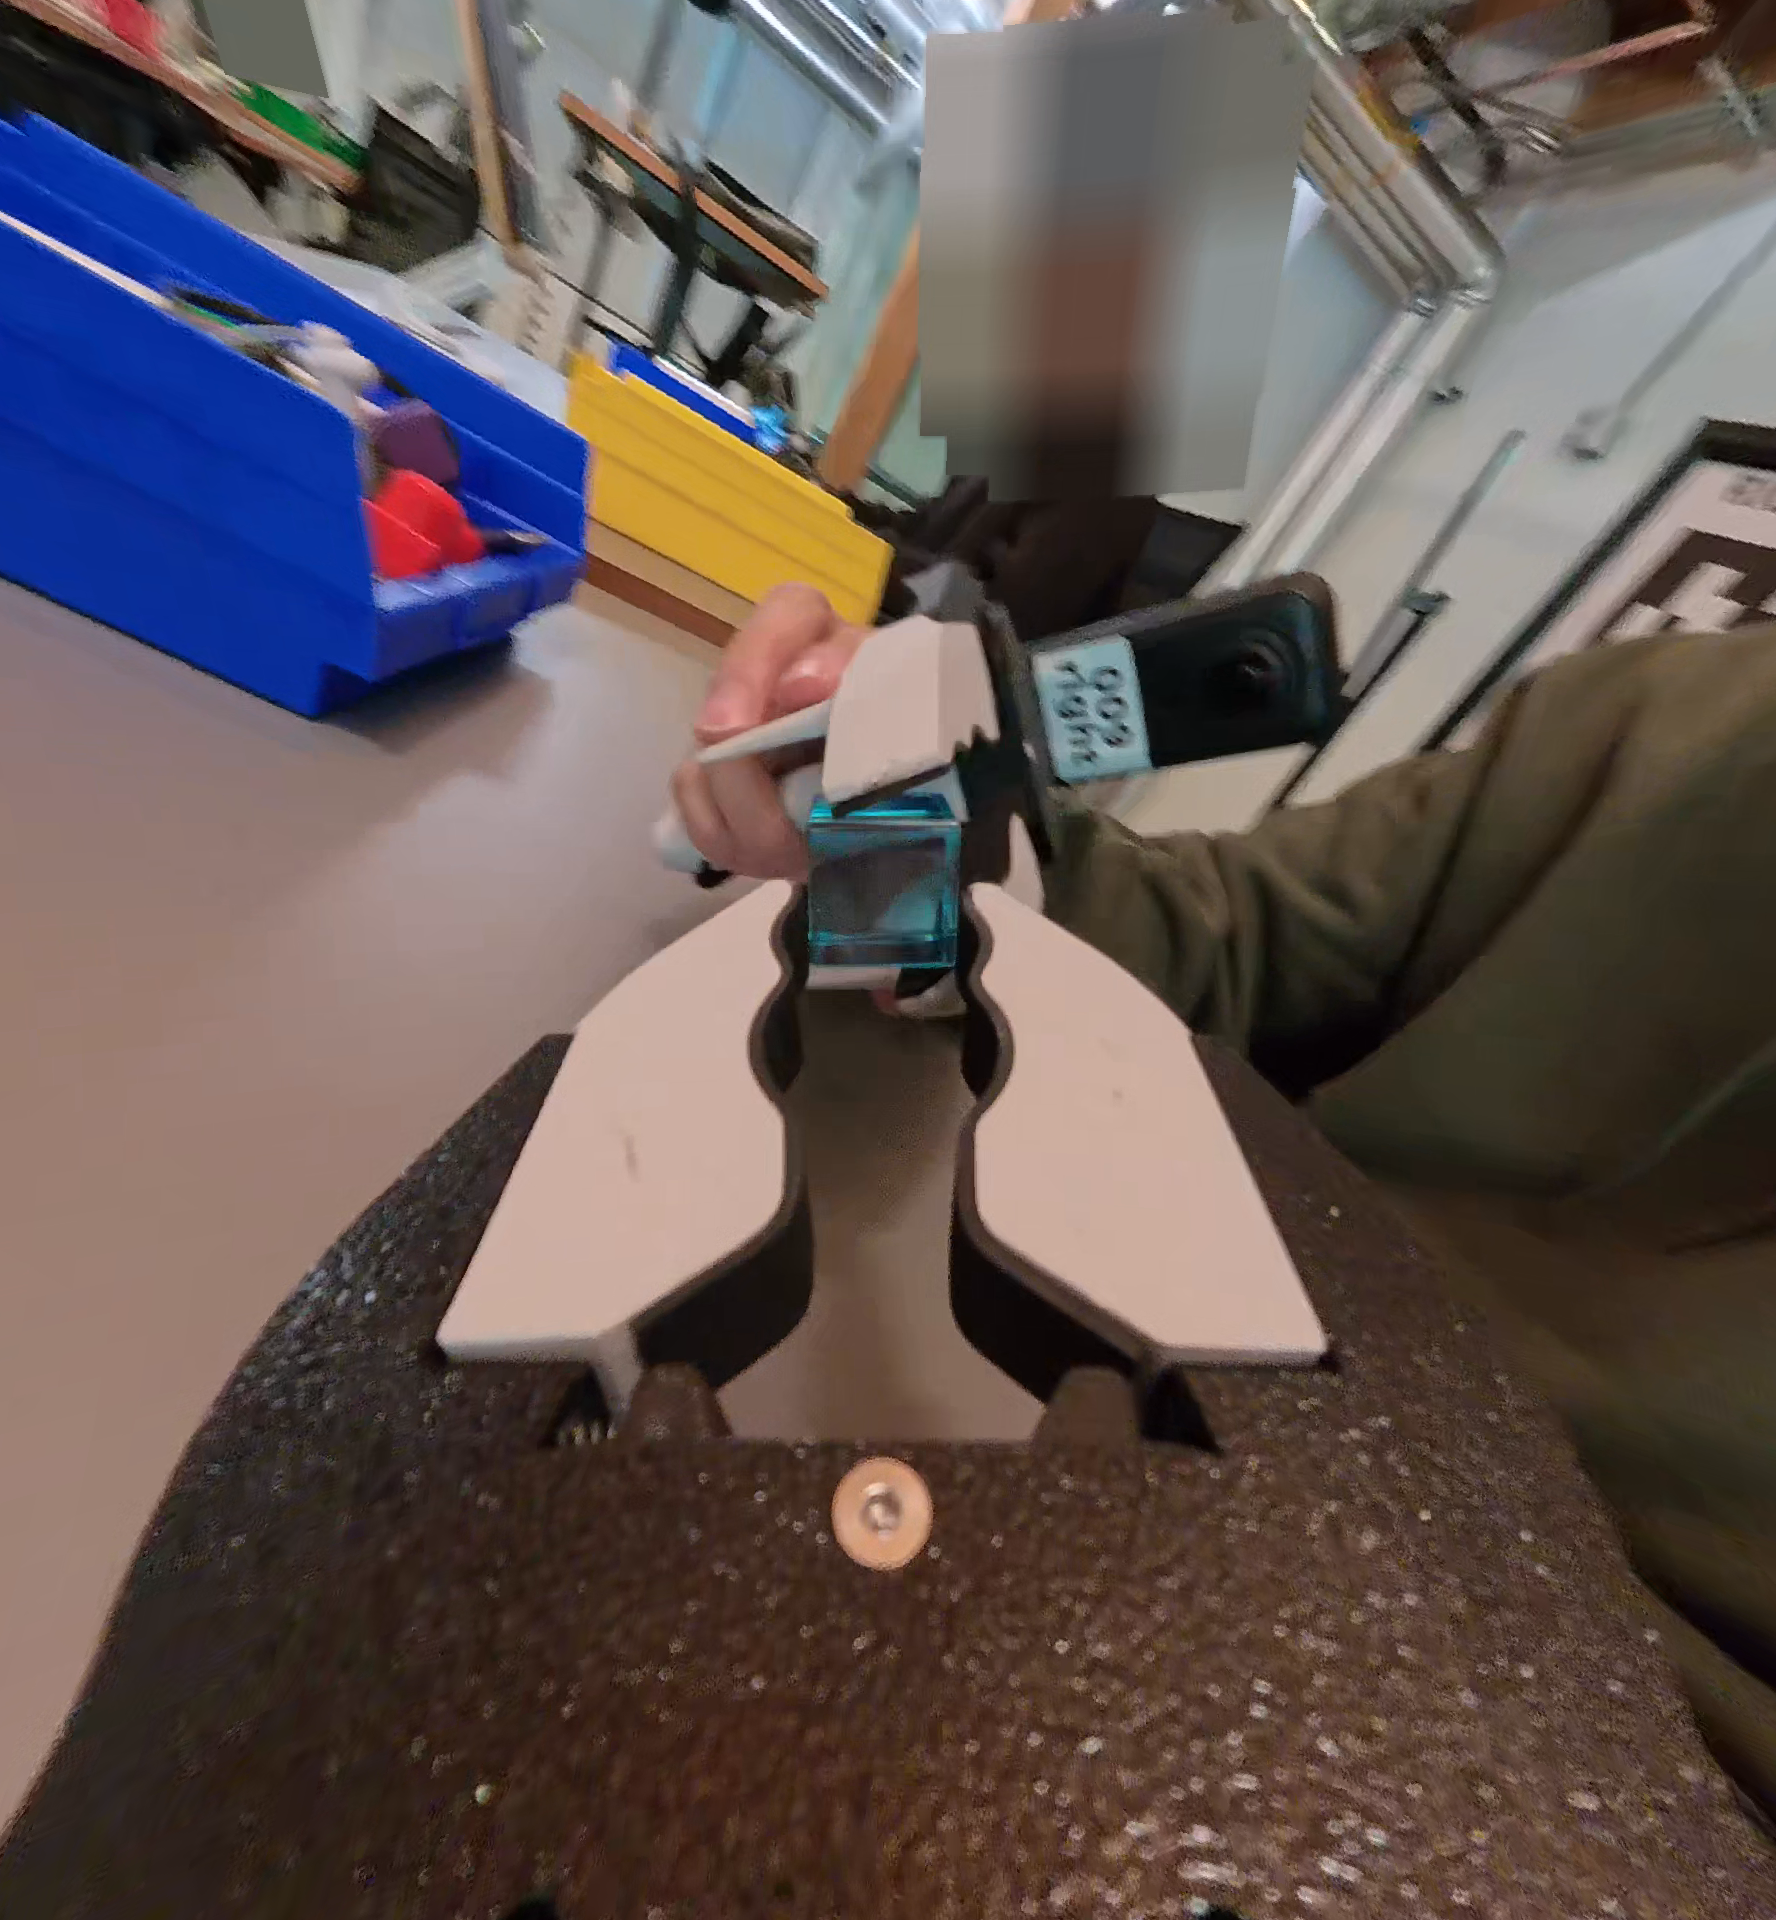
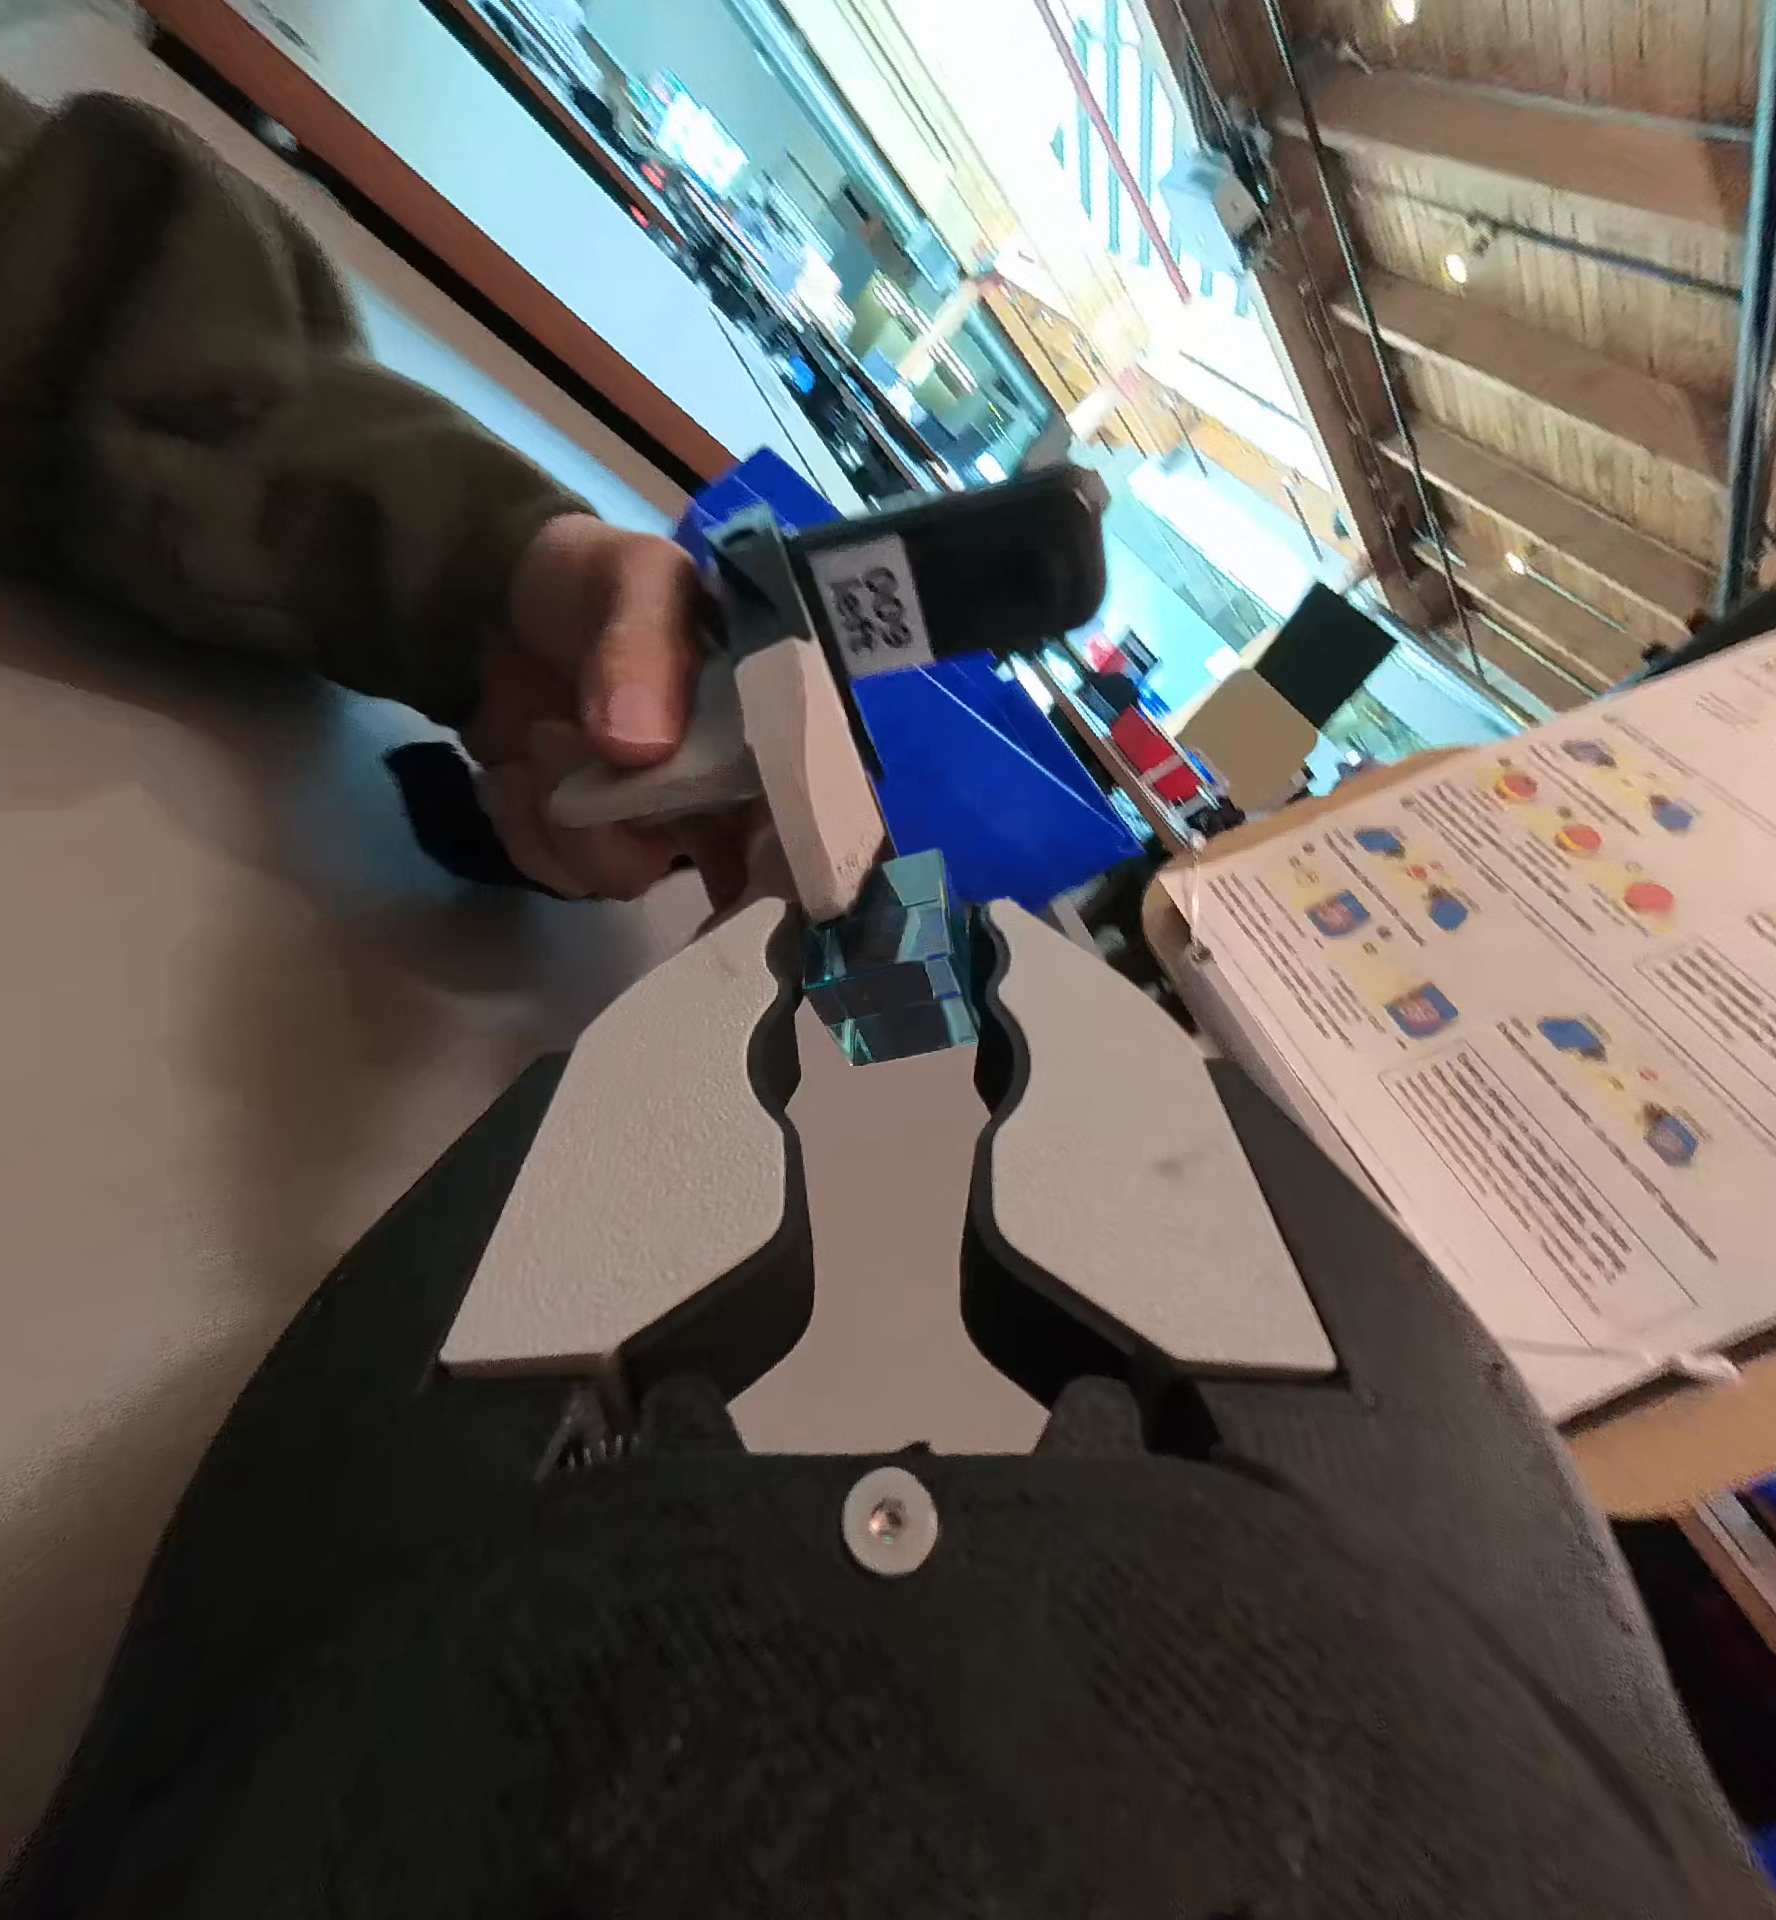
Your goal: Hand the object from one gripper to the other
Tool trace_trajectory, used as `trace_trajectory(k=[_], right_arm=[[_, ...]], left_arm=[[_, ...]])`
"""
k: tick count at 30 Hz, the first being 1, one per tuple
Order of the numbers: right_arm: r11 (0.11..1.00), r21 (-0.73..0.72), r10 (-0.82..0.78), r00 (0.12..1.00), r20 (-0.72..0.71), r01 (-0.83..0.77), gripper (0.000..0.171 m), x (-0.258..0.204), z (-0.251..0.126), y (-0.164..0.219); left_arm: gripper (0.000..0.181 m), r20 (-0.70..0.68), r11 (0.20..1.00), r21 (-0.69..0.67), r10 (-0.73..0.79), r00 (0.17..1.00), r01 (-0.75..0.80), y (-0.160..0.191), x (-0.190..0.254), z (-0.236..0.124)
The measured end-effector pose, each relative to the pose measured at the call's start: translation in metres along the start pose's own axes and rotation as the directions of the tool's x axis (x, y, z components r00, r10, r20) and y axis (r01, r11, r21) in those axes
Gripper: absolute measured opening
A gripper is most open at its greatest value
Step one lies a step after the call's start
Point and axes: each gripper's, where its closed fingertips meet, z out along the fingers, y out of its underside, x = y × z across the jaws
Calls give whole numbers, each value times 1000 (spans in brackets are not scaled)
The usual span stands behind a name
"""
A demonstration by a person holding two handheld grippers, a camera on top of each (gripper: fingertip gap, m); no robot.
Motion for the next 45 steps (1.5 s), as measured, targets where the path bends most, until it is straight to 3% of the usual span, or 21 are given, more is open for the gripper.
trace_trajectory(k=[3,5,9,11,12,17,21,25,27,29,31,33,37,39,40,41,43,45], right_arm=[[983,-170,-87,989,-123,65,30,19,-1,22],[937,-314,-206,968,-141,154,30,27,-5,41],[850,-470,-340,930,-142,238,30,36,-9,61],[816,-515,-383,913,-139,264,30,38,-10,65],[797,-538,-399,908,-130,274,30,38,-10,68],[760,-539,-469,880,-66,365,30,28,-3,66],[760,-535,-474,878,-69,368,30,23,3,62],[861,-445,-323,941,-106,245,37,19,4,59],[948,-316,-73,994,-80,44,50,9,6,51],[965,-187,186,983,-4,-183,62,1,5,38],[907,-81,419,905,77,-413,66,0,3,23],[780,-12,617,765,184,-626,67,1,1,6],[385,-16,869,357,342,-923,62,11,-2,-7],[208,-7,910,191,368,-978,50,20,-4,-2],[140,-16,935,127,332,-990,60,23,-3,7],[100,-30,955,88,283,-994,69,23,-1,18],[72,-68,973,55,226,-995,71,19,0,30],[23,-146,963,-17,268,-989,70,7,2,24]], left_arm=[[36,185,997,37,53,981,-61,-8,-22,-1],[37,310,990,-25,141,940,-141,-8,-34,-2],[48,587,949,-201,316,745,-243,-12,-61,-4],[43,620,945,-234,326,713,-228,-10,-63,3],[49,628,951,-224,308,714,-213,-10,-63,7],[48,605,970,-205,229,762,-129,1,-61,24],[29,650,957,-249,279,707,-150,2,-68,16],[28,600,967,-221,236,764,-126,4,-65,14],[28,558,967,-213,239,795,-141,2,-62,9],[28,440,964,-212,239,865,-159,2,-51,5],[28,354,960,-199,256,900,-195,1,-41,-1],[28,281,947,-198,301,911,-252,1,-31,-7],[28,249,876,-228,474,845,-424,2,-24,-8],[28,276,840,-252,539,796,-481,0,-27,-9],[28,295,827,-245,560,774,-505,-4,-27,-9],[28,314,814,-233,581,751,-532,-9,-27,-10],[28,312,773,-232,634,707,-591,-12,-24,-10],[28,272,704,-257,710,650,-662,-9,-18,-5]])
